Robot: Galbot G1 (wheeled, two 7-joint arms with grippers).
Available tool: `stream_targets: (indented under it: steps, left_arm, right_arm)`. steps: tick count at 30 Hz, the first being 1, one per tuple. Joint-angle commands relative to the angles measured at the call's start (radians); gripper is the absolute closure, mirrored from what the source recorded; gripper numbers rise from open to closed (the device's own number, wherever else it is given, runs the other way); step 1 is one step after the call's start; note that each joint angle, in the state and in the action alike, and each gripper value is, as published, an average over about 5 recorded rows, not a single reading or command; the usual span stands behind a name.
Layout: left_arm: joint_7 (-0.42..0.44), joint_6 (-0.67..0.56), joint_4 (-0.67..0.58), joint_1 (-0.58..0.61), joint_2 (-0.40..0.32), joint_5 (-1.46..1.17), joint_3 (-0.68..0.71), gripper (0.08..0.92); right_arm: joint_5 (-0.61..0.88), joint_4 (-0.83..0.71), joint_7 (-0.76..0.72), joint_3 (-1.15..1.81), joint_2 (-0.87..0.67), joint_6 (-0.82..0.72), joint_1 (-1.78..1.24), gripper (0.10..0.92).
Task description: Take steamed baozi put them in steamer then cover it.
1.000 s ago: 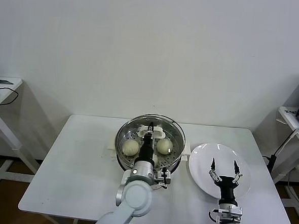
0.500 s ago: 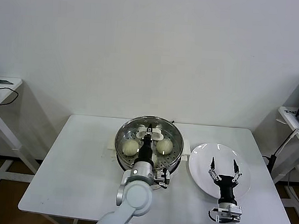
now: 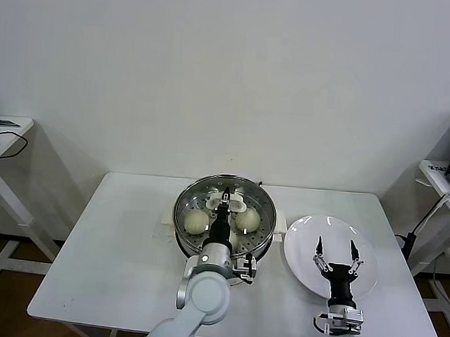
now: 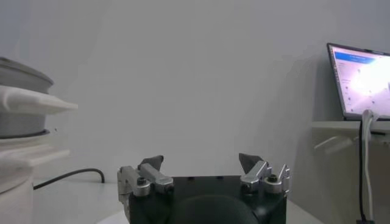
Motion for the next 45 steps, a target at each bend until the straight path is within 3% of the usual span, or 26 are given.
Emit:
stream_targets:
  steps: [1, 9, 12, 19, 31, 35, 39, 42, 45]
  left_arm:
    - [0.000, -0.008, 0.013, 0.002, -0.006, 0.007, -0.008, 0.813]
    - [-0.002, -0.016, -0.003, 0.017, -0.003, 0.007, -0.009, 0.809]
    - [-0.003, -0.016, -0.017, 0.024, -0.003, 0.007, -0.010, 0.762]
    - [-0.003, -0.015, -0.110, 0.064, 0.027, -0.013, -0.010, 0.564]
    - [-0.011, -0.007, -0.482, 0.244, 0.203, -0.209, -0.055, 0.225]
    - [-0.070, -0.035, -0.578, 0.327, 0.260, -0.388, -0.144, 0.181]
    - [-0.239, -0.112, -0.594, 0.383, 0.256, -0.717, -0.348, 0.177]
    - [-0.353, -0.279, -0.523, 0.392, 0.221, -1.075, -0.521, 0.177]
    - [-0.349, -0.506, -0.395, 0.393, 0.202, -1.443, -0.656, 0.177]
  right_arm:
    - [0.000, 0.000, 0.000, -0.002, 0.001, 0.001, 0.001, 0.203]
    - [0.000, 0.000, -0.001, -0.004, 0.001, 0.000, 0.002, 0.203]
    - [0.000, 0.000, -0.002, -0.005, 0.001, 0.000, 0.001, 0.203]
    - [0.001, 0.003, -0.004, -0.008, 0.000, -0.002, -0.001, 0.203]
    - [-0.008, 0.052, 0.039, -0.022, -0.021, -0.129, -0.007, 0.203]
    - [0.030, 0.091, 0.029, -0.030, -0.032, -0.170, -0.027, 0.203]
    - [0.082, 0.127, 0.005, -0.025, -0.032, -0.161, -0.051, 0.203]
    - [0.111, 0.143, -0.009, -0.018, -0.029, -0.144, -0.067, 0.203]
    - [0.134, 0.159, -0.013, -0.011, -0.028, -0.141, -0.083, 0.203]
